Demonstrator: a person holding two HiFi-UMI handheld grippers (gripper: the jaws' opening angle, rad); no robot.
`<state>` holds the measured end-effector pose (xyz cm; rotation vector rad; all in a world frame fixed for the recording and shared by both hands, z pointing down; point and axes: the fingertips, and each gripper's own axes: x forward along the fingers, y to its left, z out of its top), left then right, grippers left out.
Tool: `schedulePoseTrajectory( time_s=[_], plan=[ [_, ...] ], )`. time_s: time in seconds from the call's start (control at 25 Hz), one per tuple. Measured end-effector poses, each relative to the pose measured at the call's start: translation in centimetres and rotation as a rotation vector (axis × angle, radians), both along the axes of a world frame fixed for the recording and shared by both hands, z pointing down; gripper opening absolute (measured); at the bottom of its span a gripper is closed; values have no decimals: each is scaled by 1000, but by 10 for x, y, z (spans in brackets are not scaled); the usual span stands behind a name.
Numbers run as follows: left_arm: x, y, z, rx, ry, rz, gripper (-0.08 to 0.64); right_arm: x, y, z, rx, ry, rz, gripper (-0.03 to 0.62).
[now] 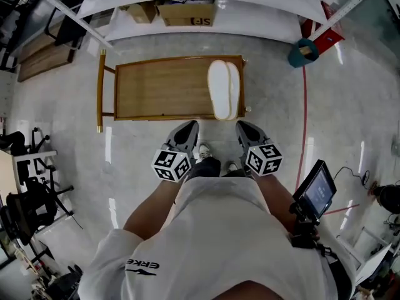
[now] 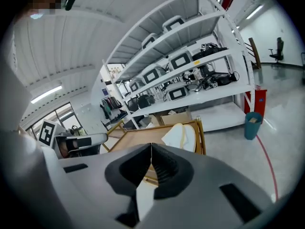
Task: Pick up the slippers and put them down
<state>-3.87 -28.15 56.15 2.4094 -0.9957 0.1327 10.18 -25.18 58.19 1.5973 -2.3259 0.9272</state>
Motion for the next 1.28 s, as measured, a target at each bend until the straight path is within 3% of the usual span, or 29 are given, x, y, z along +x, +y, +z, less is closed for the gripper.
schedulePoseTrajectory(
  time_s=[0.32, 0.68, 1.28],
  plan=[
    [3, -28, 26, -55, -25, 89, 3, 7, -25, 39, -114, -13, 84, 13],
    [14, -49, 42, -99, -56, 124, 3, 12, -44, 95, -268, -59, 126, 229],
    [7, -75, 55, -136, -76, 94, 3, 24, -65, 155, -491, -110, 192, 313]
  ],
)
